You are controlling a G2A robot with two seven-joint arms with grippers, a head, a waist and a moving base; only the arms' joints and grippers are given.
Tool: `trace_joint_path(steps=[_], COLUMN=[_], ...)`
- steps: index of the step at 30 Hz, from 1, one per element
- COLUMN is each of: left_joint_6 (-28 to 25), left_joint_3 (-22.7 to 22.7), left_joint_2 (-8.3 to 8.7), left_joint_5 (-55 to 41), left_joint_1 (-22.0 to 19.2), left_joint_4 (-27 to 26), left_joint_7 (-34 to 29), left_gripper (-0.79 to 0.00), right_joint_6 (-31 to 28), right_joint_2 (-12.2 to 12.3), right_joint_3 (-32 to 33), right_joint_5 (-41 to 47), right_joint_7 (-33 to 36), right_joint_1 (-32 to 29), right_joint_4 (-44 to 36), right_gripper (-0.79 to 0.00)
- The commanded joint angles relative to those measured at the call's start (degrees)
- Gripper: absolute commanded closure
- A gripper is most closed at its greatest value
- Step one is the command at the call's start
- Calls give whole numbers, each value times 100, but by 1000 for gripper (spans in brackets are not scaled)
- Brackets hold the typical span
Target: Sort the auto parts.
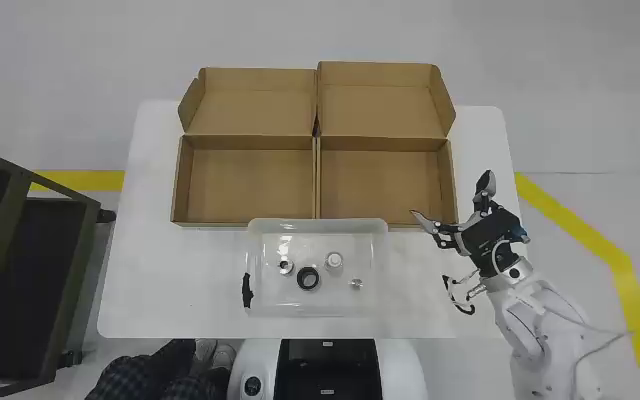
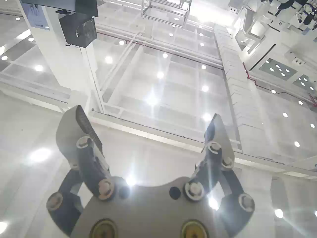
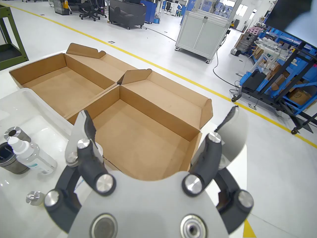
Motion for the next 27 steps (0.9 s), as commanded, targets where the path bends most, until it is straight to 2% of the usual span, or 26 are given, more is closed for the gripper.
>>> trace_joint_path(steps=[1, 15, 27], left_joint_6=[0, 0, 0], left_joint_3=[0, 0, 0], left_joint_2=[0, 0, 0], left_joint_5=[0, 0, 0], left_joint_1=[0, 0, 0], left_joint_4=[0, 0, 0], left_joint_7=[0, 0, 0], left_gripper=[-785, -785, -785], right_joint_6=[0, -17, -974], right_joint_2=[0, 2, 101], right_joint_3=[0, -28, -806], right_joint_5=[0, 0, -328], right_joint_7=[0, 20, 612], right_joint_1=[0, 5, 182], right_joint_4=[0, -7, -63], right_gripper=[-785, -785, -785])
